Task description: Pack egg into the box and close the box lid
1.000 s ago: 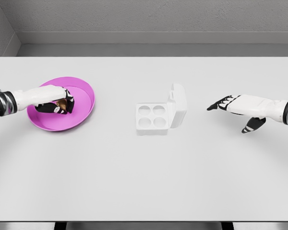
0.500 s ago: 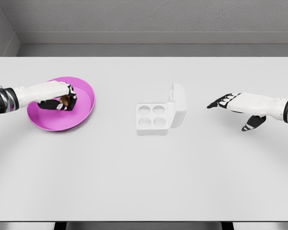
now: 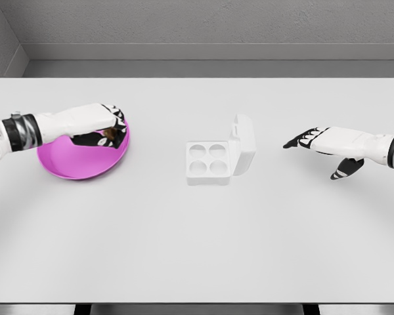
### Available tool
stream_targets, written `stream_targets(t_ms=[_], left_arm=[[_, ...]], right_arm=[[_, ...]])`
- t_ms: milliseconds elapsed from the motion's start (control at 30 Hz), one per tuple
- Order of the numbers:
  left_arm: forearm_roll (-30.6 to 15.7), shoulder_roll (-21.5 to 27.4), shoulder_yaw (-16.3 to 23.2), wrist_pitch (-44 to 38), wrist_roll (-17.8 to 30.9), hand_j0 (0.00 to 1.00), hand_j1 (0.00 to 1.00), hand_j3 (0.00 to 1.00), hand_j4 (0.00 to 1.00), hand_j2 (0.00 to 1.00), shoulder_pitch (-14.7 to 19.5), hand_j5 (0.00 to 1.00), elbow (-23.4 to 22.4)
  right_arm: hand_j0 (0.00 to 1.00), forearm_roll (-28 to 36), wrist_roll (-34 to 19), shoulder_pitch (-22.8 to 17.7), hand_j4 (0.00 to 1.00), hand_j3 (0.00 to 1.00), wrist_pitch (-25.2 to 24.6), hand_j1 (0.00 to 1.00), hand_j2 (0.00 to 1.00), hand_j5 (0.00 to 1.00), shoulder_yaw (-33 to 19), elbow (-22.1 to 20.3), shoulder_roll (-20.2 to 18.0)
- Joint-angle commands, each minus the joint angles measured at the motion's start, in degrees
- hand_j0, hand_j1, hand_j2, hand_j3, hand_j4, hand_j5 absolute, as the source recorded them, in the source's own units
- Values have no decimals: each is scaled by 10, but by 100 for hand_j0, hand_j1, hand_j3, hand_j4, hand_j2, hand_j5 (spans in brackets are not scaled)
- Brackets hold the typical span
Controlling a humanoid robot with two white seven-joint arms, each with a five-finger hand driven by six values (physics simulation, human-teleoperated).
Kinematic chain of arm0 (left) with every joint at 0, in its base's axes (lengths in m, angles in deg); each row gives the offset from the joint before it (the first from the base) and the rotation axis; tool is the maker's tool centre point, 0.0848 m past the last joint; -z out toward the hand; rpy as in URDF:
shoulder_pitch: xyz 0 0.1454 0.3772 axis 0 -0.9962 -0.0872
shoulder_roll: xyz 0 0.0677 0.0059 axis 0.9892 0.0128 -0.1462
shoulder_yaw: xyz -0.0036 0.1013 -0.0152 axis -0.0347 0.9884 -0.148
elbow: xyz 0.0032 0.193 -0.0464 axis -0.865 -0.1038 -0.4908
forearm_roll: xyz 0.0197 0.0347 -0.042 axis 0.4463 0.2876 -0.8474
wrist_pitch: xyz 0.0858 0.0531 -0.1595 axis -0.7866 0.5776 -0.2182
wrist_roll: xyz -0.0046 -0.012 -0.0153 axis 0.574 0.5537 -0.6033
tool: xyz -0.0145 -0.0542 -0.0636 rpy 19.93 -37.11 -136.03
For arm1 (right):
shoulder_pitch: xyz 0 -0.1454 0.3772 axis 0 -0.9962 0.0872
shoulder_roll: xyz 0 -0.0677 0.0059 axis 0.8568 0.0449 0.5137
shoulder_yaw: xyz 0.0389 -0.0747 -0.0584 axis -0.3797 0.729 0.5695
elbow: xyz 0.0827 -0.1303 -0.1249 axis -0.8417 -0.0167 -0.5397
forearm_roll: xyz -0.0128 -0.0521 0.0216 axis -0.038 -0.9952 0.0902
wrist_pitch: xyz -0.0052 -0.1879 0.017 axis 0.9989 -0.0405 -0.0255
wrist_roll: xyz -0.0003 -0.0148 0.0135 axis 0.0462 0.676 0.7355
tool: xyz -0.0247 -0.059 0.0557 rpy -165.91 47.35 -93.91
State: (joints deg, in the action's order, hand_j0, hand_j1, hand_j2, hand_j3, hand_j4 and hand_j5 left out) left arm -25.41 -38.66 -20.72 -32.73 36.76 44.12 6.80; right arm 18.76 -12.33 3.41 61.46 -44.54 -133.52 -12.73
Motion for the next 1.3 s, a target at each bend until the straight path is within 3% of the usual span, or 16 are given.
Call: stream_targets(t_ms=[0, 100, 167, 367, 1067, 1133, 1267], left_arm=[[-4, -1, 0, -2, 0, 16, 16, 16, 16, 16, 0, 16, 10], [-14, -1, 1, -2, 0, 16, 16, 16, 16, 16, -2, 16, 19], [-57, 0, 2, -2, 16, 16, 16, 16, 16, 16, -10, 16, 41], [-69, 0, 3, -2, 19, 15, 15, 15, 15, 15, -11, 15, 66], [-62, -73, 7, -2, 20, 15, 15, 15, 15, 15, -7, 15, 65], [-64, -78, 31, -2, 20, 15, 15, 15, 15, 15, -4, 15, 65], [-61, -89, 31, -2, 20, 15, 15, 15, 15, 15, -4, 15, 65]], right_arm=[[100, 2, 0, 0, 100, 100, -1, 100, 100, 100, 0, 0, -1], [100, 2, 0, 0, 100, 100, 0, 100, 100, 100, 0, 0, -1], [100, 2, 1, 0, 100, 100, 0, 100, 100, 100, 0, 0, -1], [100, 2, 1, 1, 100, 100, 0, 100, 100, 100, 0, -1, -1], [100, 2, 0, 3, 100, 100, -1, 100, 100, 100, 0, 0, 1], [100, 2, 0, 3, 100, 100, -2, 100, 100, 100, -1, 1, 1], [100, 2, 0, 4, 100, 100, -2, 100, 100, 100, -1, 1, 1]])
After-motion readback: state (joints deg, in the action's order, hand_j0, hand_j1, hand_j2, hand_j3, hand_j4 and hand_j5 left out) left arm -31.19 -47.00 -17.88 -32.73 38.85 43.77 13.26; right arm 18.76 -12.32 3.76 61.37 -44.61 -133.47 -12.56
